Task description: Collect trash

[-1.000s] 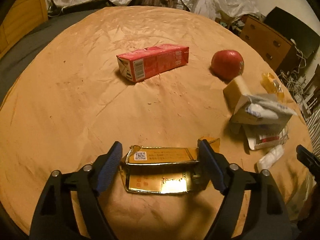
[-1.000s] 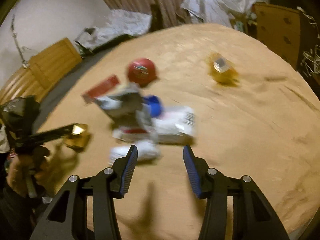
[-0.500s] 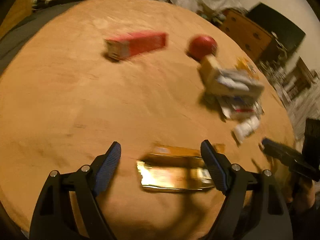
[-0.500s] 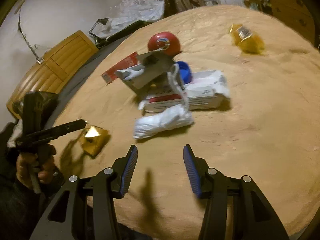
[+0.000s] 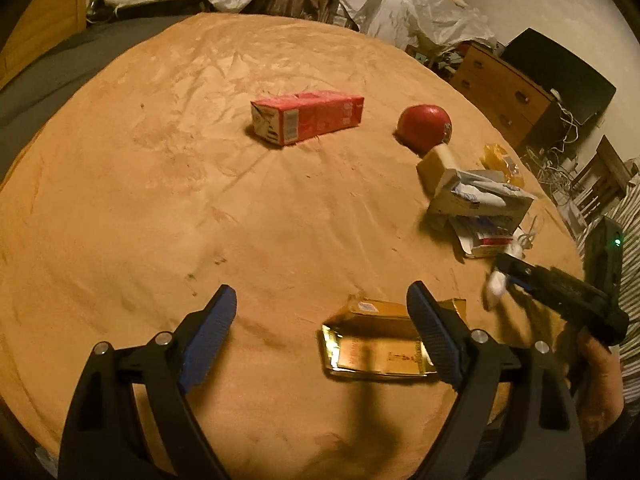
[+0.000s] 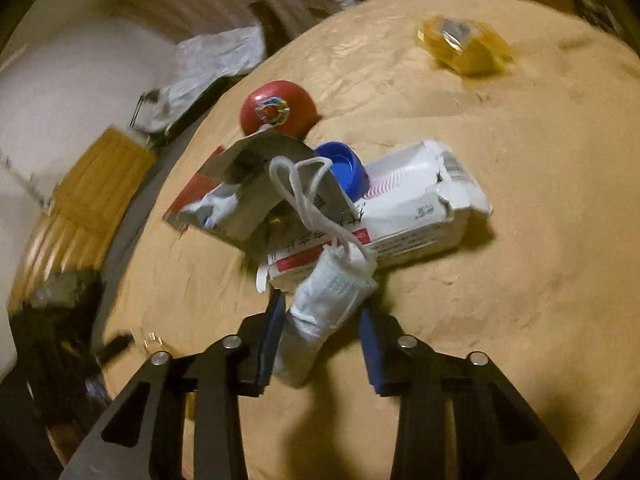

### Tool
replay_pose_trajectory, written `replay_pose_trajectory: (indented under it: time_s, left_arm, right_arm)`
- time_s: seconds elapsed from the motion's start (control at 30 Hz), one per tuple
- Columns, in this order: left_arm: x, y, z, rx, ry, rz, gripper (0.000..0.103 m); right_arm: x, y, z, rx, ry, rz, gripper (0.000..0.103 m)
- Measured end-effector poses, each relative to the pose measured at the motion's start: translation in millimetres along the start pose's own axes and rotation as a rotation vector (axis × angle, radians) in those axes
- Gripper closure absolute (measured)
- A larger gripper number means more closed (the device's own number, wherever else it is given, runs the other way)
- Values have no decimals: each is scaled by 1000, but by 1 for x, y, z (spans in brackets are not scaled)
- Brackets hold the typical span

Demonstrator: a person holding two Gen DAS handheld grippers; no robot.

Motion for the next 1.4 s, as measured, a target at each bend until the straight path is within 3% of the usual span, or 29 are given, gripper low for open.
replay_pose_trajectory:
  time_s: [0.1, 0.23, 0.37, 0.4, 0.53, 0.63, 0.67, 0.8, 0.93, 1.0, 1.13, 1.2, 1.4]
  left_arm:
    - [14, -2, -3, -1, -23, 0, 19]
    - [23, 2, -10, 4, -76, -61, 19]
    - [18, 7, -12, -44, -231, -235, 19]
    - [15, 9, -14, -35, -239, -267, 19]
    - [-17, 28, -24, 54, -106, -350, 19]
    - [-59, 38, -17, 91, 124, -365, 19]
    - [-68, 38, -14, 83, 146, -379, 19]
    - [-81, 35, 13, -28, 167, -486, 18]
    - [-72, 20, 28, -139, 112, -590, 18]
    - [-82, 14, 34, -187, 135, -713, 16]
    - [-116, 33, 26, -104, 216, -1073, 13]
    - [-123, 40, 20, -72, 242, -1185, 13]
    - [-139, 39, -4, -23, 290, -1244, 13]
  right_arm:
    - [11, 5, 23, 103, 11, 177, 70]
    - [11, 10, 54, 248, 151, 419, 70]
    - [-3, 10, 73, 331, 237, 498, 69]
    - [-5, 11, 73, 332, 251, 502, 68]
    - [-18, 20, 64, 320, 240, 473, 64]
    - [-23, 24, 65, 262, 223, 429, 64]
    - [-25, 23, 66, 247, 219, 418, 64]
    - [-23, 23, 69, 226, 199, 415, 62]
    - [-24, 28, 76, 232, 172, 401, 46]
    - [-24, 29, 76, 232, 149, 377, 43]
    - [-17, 30, 72, 245, 143, 379, 40]
    - [-14, 30, 69, 249, 144, 382, 37]
    - [-12, 26, 59, 286, 151, 361, 35]
Point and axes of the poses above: each gripper's, at about its wrist camera, not at the fingertips, and z roughly against the way its jaws point, x to its left, y to its underside, the point moved 5 cm from there along -z, roughly the way its jaws point, and after that the axes turned 12 degrees about -y, right-handed, at the moved point
